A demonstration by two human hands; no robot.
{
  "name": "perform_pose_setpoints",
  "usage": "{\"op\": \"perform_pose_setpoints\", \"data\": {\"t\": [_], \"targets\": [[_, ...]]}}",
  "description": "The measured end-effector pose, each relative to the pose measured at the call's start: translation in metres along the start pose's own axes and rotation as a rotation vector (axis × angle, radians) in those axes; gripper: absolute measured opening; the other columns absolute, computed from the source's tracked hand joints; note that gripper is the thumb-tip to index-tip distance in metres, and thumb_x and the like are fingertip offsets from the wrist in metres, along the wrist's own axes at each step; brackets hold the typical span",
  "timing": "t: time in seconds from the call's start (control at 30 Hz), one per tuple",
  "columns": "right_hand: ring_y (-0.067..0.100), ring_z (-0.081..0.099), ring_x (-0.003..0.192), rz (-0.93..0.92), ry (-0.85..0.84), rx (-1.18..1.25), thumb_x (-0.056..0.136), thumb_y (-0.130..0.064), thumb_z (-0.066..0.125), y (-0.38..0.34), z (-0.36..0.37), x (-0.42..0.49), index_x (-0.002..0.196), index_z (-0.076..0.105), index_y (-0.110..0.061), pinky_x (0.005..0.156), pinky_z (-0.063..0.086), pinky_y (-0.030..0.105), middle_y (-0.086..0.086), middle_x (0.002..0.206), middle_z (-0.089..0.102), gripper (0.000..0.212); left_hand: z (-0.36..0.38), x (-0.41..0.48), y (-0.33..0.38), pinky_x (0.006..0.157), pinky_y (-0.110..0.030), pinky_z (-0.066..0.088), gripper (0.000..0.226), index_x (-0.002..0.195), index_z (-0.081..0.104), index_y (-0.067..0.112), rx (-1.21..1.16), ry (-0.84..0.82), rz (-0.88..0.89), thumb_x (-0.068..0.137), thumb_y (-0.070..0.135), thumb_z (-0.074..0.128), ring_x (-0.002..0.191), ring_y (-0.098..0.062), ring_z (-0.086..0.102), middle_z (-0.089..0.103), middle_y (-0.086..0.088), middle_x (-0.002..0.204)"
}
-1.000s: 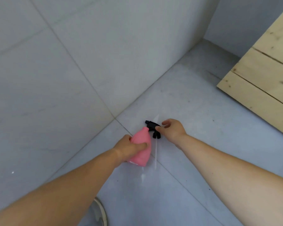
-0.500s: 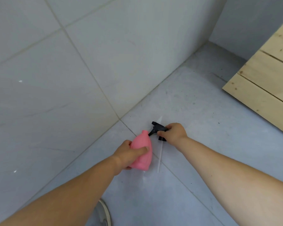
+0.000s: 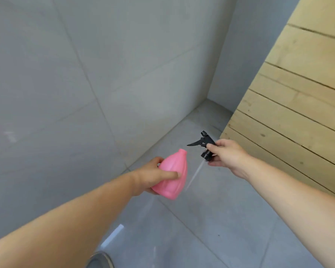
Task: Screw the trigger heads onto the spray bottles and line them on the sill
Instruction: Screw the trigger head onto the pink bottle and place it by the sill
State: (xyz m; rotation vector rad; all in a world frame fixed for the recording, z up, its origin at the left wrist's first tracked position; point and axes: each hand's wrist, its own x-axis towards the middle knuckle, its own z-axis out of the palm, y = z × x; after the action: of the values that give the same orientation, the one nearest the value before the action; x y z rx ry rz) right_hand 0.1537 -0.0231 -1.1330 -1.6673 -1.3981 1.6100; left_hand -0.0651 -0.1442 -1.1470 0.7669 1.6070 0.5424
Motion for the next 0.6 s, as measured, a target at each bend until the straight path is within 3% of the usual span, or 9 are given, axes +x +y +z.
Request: {"op": "perform_pose_setpoints", "data": {"t": [0.13,0.23,0.33,0.6], "targets": [[0.031,0.070,0.081,-0.150,0.115,0.132,0.098,-0.013,0.057,-0.051,-0.038,-0.050,0.090,0.056,-0.006,0.073,0.063,0.040,0.027,0.107,0.067,0.011,-0.004,-0.047,0.047,0.068,-0.033,0.059,0.102,0.143,0.046,0.026,0.101,-0.001,0.170,0.052,0.043,0.088,0.096,-0.018,0.070,0.064,-0.002,0.127],[0.037,0.070,0.089,-0.266,0.212,0.279,0.100,-0.012,0.054,-0.085,-0.061,-0.091,0.098,0.054,-0.002,0.077,0.063,0.042,0.028,0.111,0.065,0.010,-0.010,-0.077,0.072,0.077,-0.035,0.061,0.110,0.141,0.048,0.023,0.182,0.019,0.272,0.040,0.048,0.086,0.100,-0.021,0.069,0.066,-0.003,0.123],[0.039,0.071,0.097,-0.384,0.281,0.423,0.100,-0.012,0.054,-0.115,-0.082,-0.140,0.095,0.056,-0.003,0.087,0.059,0.046,0.021,0.103,0.067,0.010,-0.013,-0.111,0.091,0.081,-0.037,0.062,0.099,0.134,0.049,0.028,0.234,0.017,0.325,0.044,0.046,0.085,0.104,-0.024,0.070,0.066,-0.004,0.122],[0.031,0.075,0.094,-0.549,0.361,0.576,0.099,-0.016,0.056,-0.136,-0.103,-0.214,0.113,0.056,0.001,0.083,0.061,0.041,0.017,0.098,0.070,0.022,-0.016,-0.164,0.106,0.081,-0.033,0.062,0.080,0.135,0.047,0.033,0.318,0.002,0.438,0.067,0.029,0.088,0.104,-0.021,0.069,0.064,-0.001,0.123]]}}
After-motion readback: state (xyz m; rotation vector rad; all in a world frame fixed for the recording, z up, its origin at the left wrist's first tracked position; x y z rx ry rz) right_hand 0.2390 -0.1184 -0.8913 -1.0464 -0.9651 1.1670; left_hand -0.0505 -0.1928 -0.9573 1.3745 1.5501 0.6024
